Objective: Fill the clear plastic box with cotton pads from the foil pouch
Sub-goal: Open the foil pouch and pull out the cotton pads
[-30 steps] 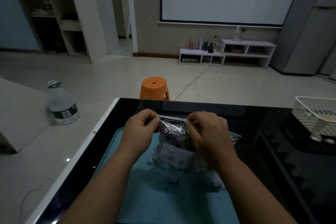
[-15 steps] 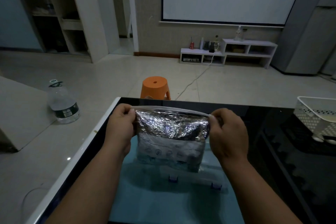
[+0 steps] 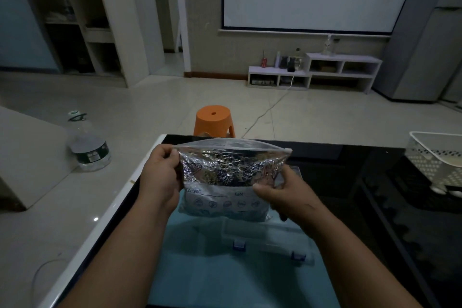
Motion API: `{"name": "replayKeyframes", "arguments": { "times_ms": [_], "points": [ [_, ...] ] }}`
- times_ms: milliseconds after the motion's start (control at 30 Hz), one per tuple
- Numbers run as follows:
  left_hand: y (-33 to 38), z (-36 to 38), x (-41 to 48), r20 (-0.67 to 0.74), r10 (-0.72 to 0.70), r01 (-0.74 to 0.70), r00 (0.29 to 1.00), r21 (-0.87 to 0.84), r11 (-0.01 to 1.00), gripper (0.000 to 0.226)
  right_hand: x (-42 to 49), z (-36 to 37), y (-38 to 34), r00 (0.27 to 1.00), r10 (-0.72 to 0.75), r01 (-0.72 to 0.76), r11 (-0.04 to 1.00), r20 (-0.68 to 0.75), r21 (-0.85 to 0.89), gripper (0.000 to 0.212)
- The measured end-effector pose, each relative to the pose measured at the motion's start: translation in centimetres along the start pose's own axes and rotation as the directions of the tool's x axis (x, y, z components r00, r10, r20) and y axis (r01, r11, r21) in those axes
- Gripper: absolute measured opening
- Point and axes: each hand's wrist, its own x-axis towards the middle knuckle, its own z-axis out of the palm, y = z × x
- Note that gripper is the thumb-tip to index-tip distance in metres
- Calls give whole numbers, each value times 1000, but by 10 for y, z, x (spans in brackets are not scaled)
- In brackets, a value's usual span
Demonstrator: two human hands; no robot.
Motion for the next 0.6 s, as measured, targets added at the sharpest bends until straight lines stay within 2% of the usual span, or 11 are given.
{"name": "replayKeyframes", "arguments": {
  "times_ms": [100, 233, 367, 500, 600],
  "points": [
    [0, -2, -1, 55, 8, -9, 998, 21, 1000, 27, -1, 4, 0, 1000, 17, -17, 997, -7, 77, 7],
    [1, -6, 0, 118, 25, -33, 993, 62, 998, 24, 3, 7, -2, 999, 38, -33, 963, -14, 267, 15],
    [4, -15, 5, 100, 12, -14, 995, 15, 1000, 20, 7, 10, -7, 998, 14, 8, 951, -67, 309, 13],
    [5, -30, 14, 13, -108, 108, 994, 1, 994, 23, 5, 15, -15, 972, -96, 165, 930, -215, 328, 13],
    [3, -41, 19, -64, -225, 233, 972, 173, 957, 37, 6, 23, -17, 947, -175, 255, 919, -268, 301, 12]
  ]
}}
